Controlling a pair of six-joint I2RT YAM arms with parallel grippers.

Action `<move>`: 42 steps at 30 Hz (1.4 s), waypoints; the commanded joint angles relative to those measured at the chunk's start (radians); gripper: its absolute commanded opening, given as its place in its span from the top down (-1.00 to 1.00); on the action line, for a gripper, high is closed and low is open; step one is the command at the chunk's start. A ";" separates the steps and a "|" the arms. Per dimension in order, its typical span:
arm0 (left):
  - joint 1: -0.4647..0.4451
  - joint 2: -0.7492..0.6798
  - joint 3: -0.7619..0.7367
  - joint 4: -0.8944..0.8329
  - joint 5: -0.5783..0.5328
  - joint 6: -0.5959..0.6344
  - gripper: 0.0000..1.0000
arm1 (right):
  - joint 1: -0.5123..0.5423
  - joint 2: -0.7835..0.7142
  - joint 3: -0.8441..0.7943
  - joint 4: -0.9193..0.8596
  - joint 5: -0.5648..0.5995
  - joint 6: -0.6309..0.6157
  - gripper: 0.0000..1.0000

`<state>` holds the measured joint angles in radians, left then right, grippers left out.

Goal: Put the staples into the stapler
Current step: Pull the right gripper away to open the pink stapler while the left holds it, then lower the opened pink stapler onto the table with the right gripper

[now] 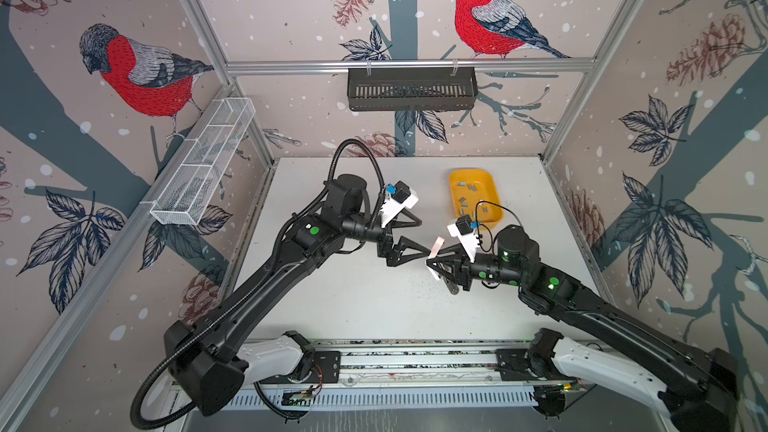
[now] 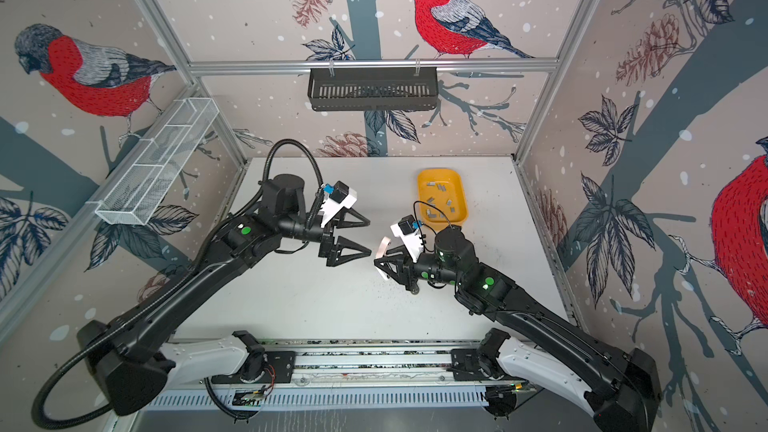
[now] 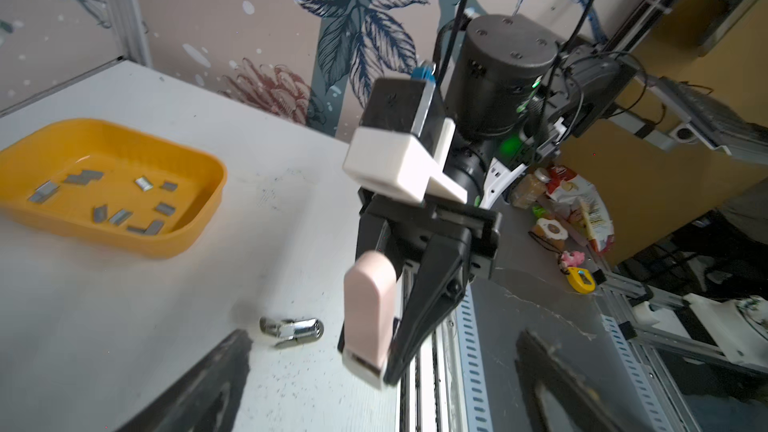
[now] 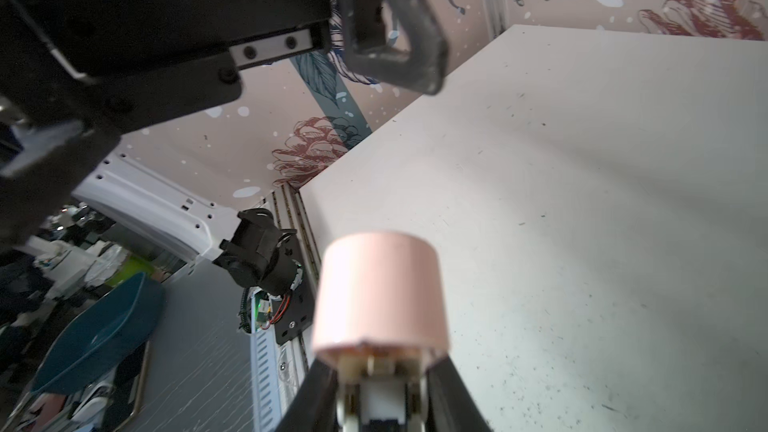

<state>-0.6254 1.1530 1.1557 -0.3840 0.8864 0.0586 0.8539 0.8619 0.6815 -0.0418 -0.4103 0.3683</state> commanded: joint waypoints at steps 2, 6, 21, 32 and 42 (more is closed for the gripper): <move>0.002 -0.165 -0.144 0.044 -0.174 -0.041 -0.97 | 0.080 -0.005 -0.007 -0.076 0.270 0.038 0.47; 0.002 -0.323 -0.301 0.115 -0.185 -0.108 -0.97 | 0.164 0.030 -0.002 -0.107 0.407 0.078 0.47; 0.001 -0.414 -0.440 0.122 -0.144 -0.141 -0.96 | 0.268 0.335 0.042 -0.153 0.651 0.278 0.52; 0.002 -0.421 -0.441 0.125 -0.135 -0.139 -0.95 | 0.275 0.523 0.072 -0.180 0.711 0.326 0.53; 0.001 -0.415 -0.441 0.123 -0.130 -0.137 -0.95 | 0.281 0.655 0.125 -0.181 0.758 0.336 0.52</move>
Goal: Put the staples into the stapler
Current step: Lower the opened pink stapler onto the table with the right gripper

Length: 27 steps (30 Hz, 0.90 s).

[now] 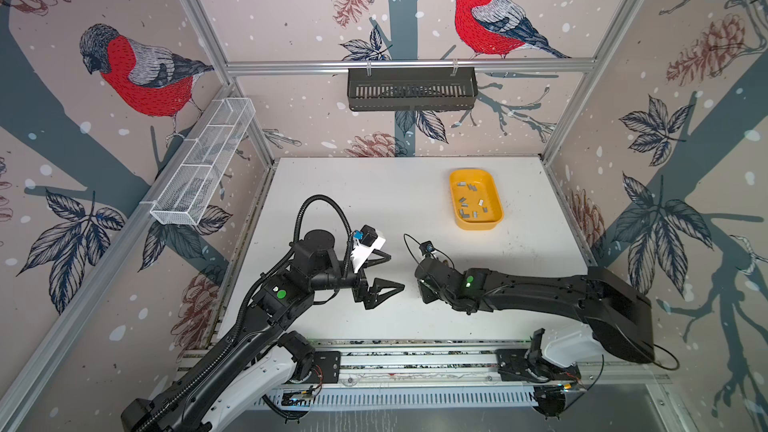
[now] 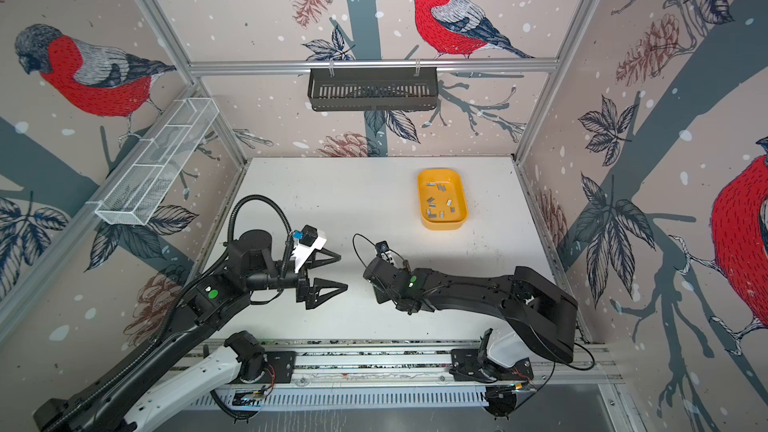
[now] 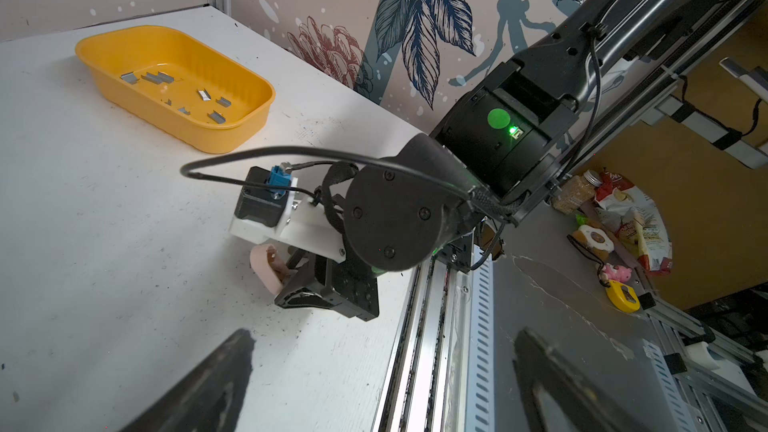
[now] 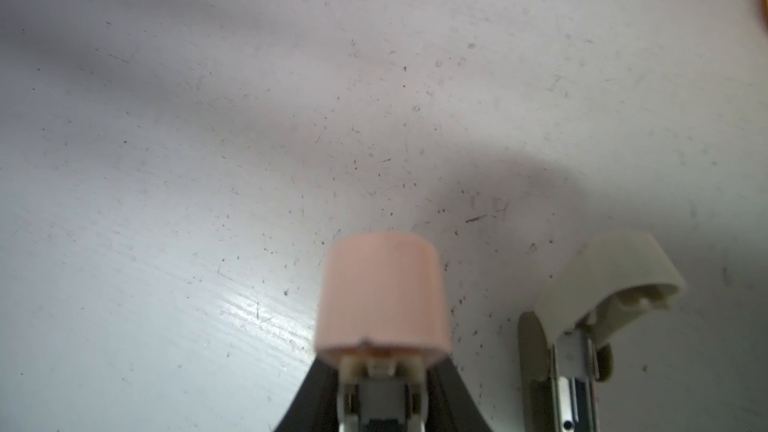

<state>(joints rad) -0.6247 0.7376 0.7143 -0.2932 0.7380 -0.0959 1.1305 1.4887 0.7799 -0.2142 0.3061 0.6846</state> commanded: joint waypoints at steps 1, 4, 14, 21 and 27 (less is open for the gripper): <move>0.002 0.001 0.001 0.032 0.017 0.019 -0.95 | 0.006 0.042 0.037 -0.015 0.045 0.027 0.51; 0.001 0.006 0.001 0.028 0.015 0.021 -0.95 | 0.011 0.087 0.070 -0.044 0.063 0.054 0.48; 0.001 0.008 0.002 0.030 0.018 0.021 -0.94 | 0.012 0.157 0.090 -0.039 0.066 0.093 0.43; 0.001 0.015 0.002 0.031 0.024 0.021 -0.94 | 0.010 0.193 0.112 -0.036 0.073 0.092 0.37; 0.000 0.016 0.001 0.028 0.025 0.025 -0.93 | 0.009 0.210 0.114 -0.031 0.074 0.090 0.27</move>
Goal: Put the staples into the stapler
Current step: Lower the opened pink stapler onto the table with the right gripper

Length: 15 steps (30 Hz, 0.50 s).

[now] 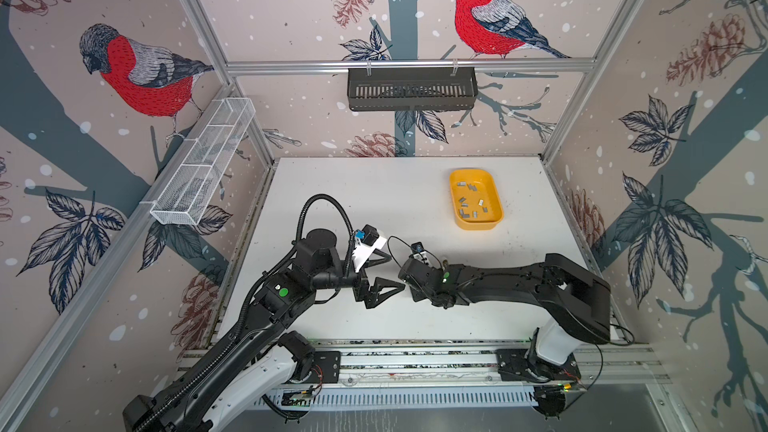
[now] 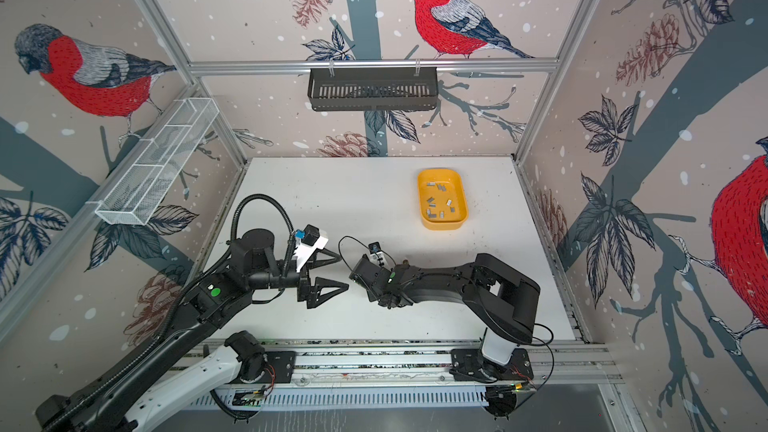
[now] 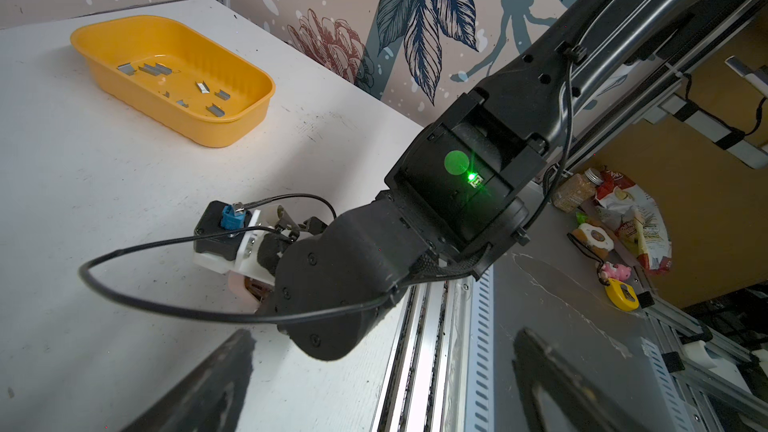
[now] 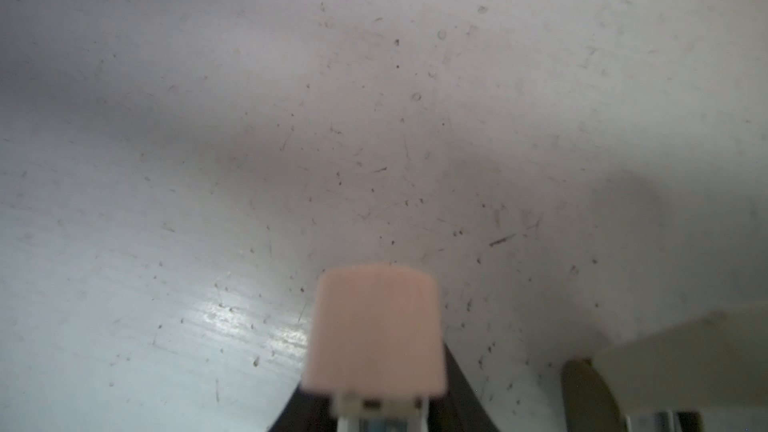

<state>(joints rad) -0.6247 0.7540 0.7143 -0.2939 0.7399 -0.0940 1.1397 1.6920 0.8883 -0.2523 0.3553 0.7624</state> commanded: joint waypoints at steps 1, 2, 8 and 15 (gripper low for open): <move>0.002 0.001 0.002 0.029 0.023 0.025 -0.93 | 0.002 0.006 0.004 0.008 0.025 0.012 0.25; 0.001 0.003 0.003 0.028 0.023 0.025 -0.93 | 0.003 0.007 0.002 0.011 0.025 0.012 0.24; 0.001 0.005 0.004 0.029 0.027 0.025 -0.93 | 0.003 -0.005 -0.005 0.013 0.028 0.015 0.10; 0.001 0.022 0.021 0.063 0.010 0.005 -0.93 | 0.005 -0.116 -0.041 0.024 0.049 -0.004 -0.16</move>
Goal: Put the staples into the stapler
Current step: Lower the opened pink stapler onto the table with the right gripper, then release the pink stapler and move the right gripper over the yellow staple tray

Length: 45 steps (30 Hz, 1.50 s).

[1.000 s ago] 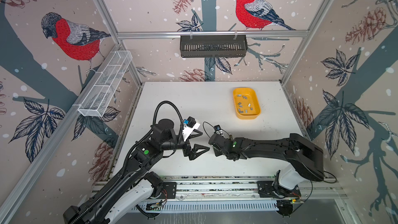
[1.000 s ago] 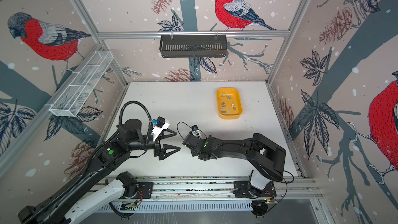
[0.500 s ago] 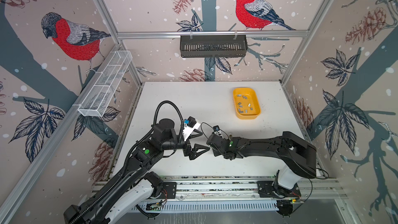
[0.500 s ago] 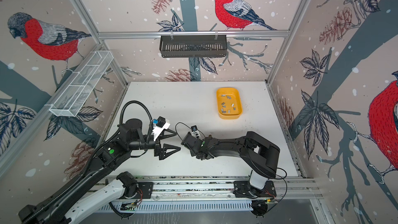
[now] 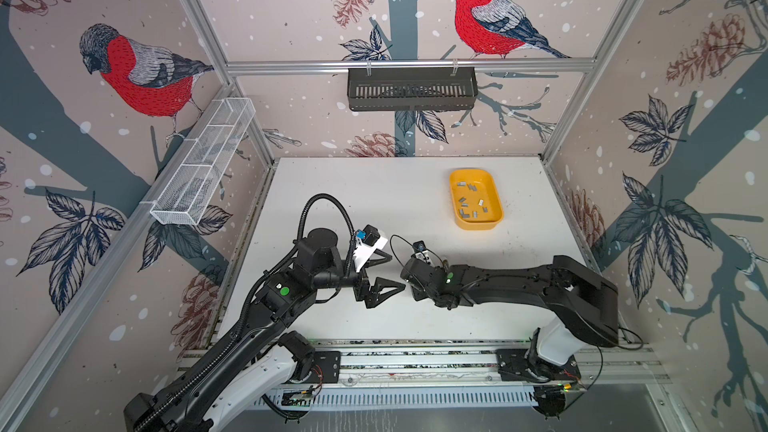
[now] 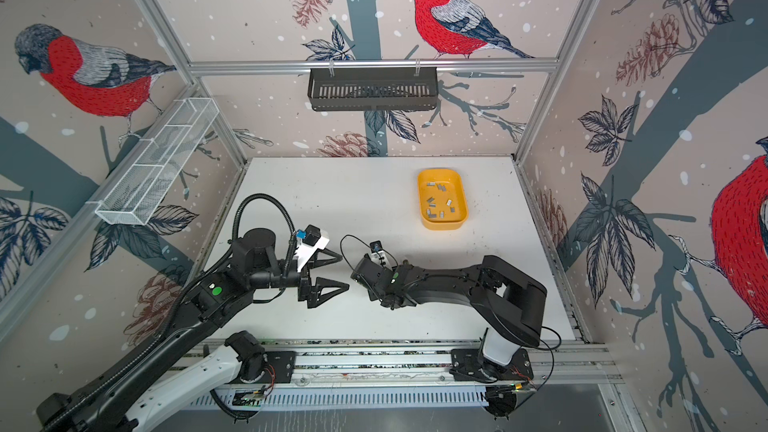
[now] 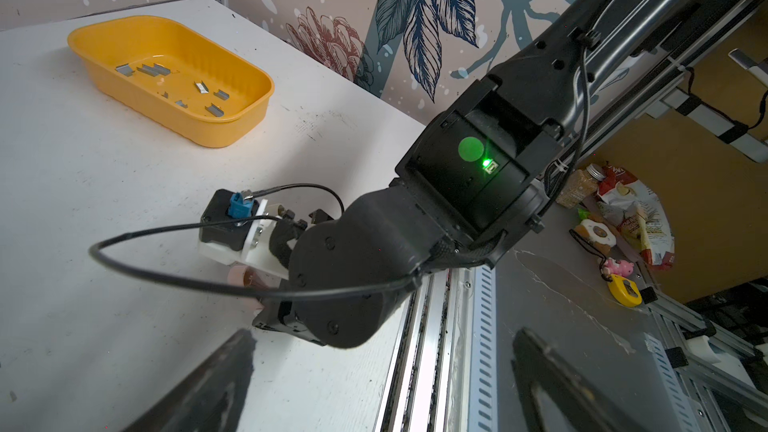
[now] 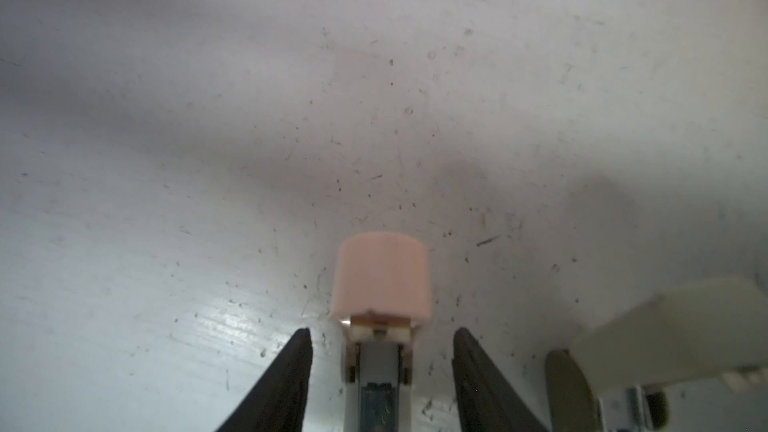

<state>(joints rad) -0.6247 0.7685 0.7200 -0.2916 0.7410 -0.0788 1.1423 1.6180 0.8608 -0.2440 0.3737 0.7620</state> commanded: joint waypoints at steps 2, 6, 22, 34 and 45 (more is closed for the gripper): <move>0.001 0.030 0.039 0.070 -0.015 -0.017 -0.93 | 0.005 -0.107 -0.048 0.042 0.032 -0.014 -0.19; 0.000 0.100 0.122 0.059 -0.078 -0.014 -0.93 | -0.004 -0.235 -0.102 0.063 0.029 -0.027 -0.20; 0.003 0.518 0.487 0.197 -0.069 0.064 -0.90 | -0.417 -0.595 -0.079 0.005 -0.139 -0.233 -0.11; 0.022 0.705 0.579 0.285 -0.027 0.000 -0.90 | -0.791 -0.356 0.123 0.019 -0.422 -0.394 0.08; 0.045 0.602 0.443 0.415 -0.020 -0.077 -0.89 | -0.878 0.087 0.411 -0.052 -0.264 -0.291 0.42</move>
<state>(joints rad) -0.5800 1.3773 1.1717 0.0486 0.7071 -0.1390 0.2749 1.6459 1.2205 -0.2710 0.0437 0.4248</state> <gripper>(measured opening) 0.948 0.289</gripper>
